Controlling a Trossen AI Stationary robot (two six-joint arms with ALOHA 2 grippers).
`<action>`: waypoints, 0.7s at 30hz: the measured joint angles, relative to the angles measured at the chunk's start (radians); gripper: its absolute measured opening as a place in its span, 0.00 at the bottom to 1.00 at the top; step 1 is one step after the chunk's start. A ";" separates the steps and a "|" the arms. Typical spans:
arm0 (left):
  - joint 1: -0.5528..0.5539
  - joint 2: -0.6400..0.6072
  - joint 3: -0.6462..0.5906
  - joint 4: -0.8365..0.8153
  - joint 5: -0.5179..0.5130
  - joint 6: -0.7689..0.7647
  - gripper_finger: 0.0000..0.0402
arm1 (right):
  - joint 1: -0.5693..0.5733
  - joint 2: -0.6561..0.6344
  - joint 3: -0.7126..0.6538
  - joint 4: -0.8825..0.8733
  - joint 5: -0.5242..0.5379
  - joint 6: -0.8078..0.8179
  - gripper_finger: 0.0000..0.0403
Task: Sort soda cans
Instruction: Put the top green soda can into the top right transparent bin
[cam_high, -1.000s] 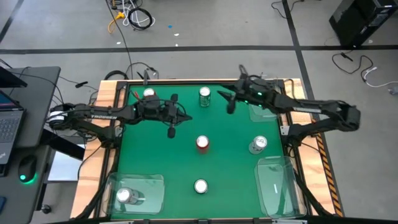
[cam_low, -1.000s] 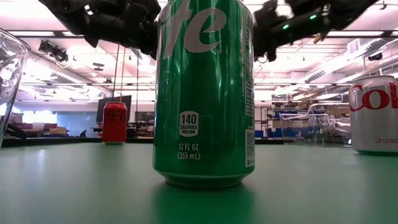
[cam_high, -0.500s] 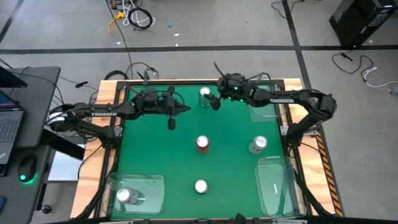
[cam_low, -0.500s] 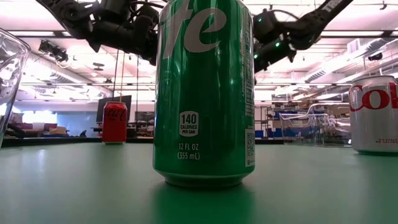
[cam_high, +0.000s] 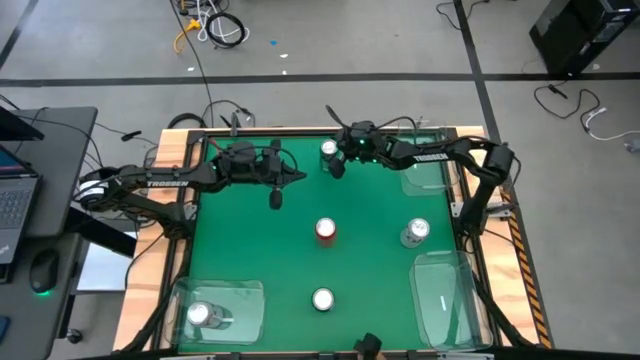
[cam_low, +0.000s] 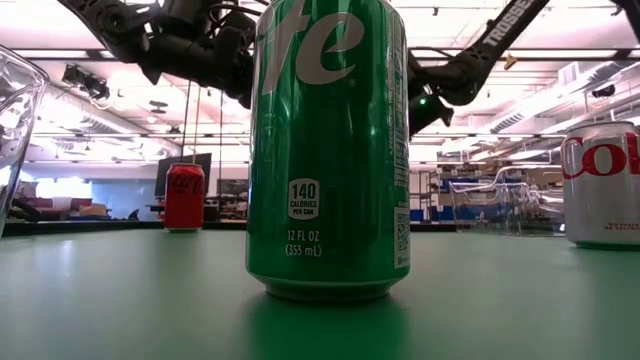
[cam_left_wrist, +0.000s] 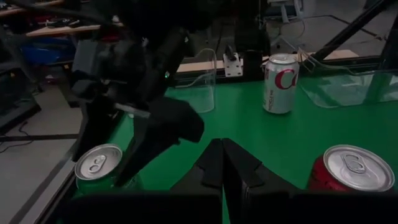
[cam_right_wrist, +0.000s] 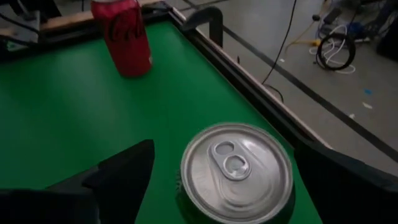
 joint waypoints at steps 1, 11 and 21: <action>0.000 0.000 0.000 -0.002 0.000 0.000 0.00 | -0.001 0.011 0.006 -0.004 0.000 0.000 0.93; 0.000 0.000 -0.011 -0.011 -0.002 0.000 0.00 | -0.030 0.066 0.030 -0.020 -0.018 0.029 0.80; 0.000 0.000 -0.011 -0.006 -0.004 0.000 0.00 | -0.032 0.013 0.058 -0.106 -0.020 -0.008 0.73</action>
